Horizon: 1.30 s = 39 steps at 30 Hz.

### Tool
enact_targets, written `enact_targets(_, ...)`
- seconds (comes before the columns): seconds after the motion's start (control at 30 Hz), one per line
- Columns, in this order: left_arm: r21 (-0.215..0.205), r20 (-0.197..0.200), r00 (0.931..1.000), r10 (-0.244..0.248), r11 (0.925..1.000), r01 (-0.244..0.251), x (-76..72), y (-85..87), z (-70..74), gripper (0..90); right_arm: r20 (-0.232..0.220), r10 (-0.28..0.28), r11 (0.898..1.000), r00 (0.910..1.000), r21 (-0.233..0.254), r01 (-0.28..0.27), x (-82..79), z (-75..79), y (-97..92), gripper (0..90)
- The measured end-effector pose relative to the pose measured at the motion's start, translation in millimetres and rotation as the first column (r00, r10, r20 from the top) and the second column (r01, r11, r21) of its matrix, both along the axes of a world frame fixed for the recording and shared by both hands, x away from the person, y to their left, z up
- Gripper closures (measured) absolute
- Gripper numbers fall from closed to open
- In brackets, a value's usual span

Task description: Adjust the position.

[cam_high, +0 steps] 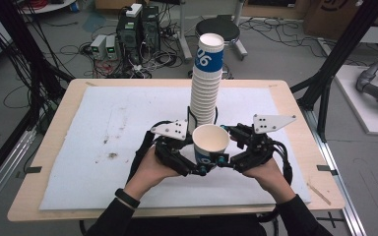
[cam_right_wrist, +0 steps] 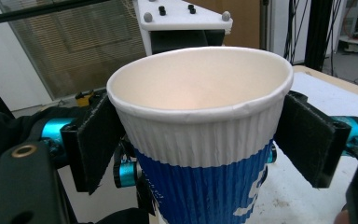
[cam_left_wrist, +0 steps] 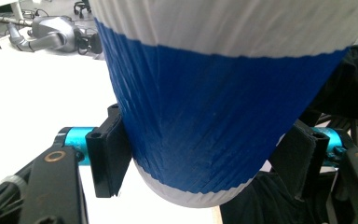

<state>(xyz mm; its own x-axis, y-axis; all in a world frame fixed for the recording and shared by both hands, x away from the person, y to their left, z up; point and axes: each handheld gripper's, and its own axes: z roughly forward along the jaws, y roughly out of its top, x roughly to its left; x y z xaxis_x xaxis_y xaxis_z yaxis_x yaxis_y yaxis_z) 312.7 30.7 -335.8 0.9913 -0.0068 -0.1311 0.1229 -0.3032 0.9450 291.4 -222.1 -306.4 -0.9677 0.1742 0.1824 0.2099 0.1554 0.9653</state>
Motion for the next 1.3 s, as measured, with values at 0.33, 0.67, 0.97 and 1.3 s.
enact_targets(0.33,-0.013,-0.031,0.9995,0.005,0.9999,-0.005,-0.2,0.4,1.2,27.2,0.014,0.001,1.000,0.9999,0.013,-0.001,-0.4,-1.2,-2.5,21.6)
enact_targets(0.67,-0.062,-0.088,0.9960,0.015,0.9979,-0.020,0.4,4.6,6.8,20.6,0.059,-0.006,1.000,0.9982,-0.001,0.006,-2.9,-1.5,-2.2,22.9)
enact_targets(0.97,-0.070,-0.082,0.9966,0.012,0.9974,-0.017,-1.1,2.7,9.3,21.3,0.077,-0.007,1.000,0.9970,-0.005,0.007,-5.4,-2.9,2.1,23.4)
enact_targets(1.3,-0.059,-0.071,0.9975,0.008,0.9982,-0.012,-1.0,3.8,10.5,23.1,0.080,-0.009,1.000,0.9968,-0.020,0.011,-5.3,-2.8,2.8,19.0)
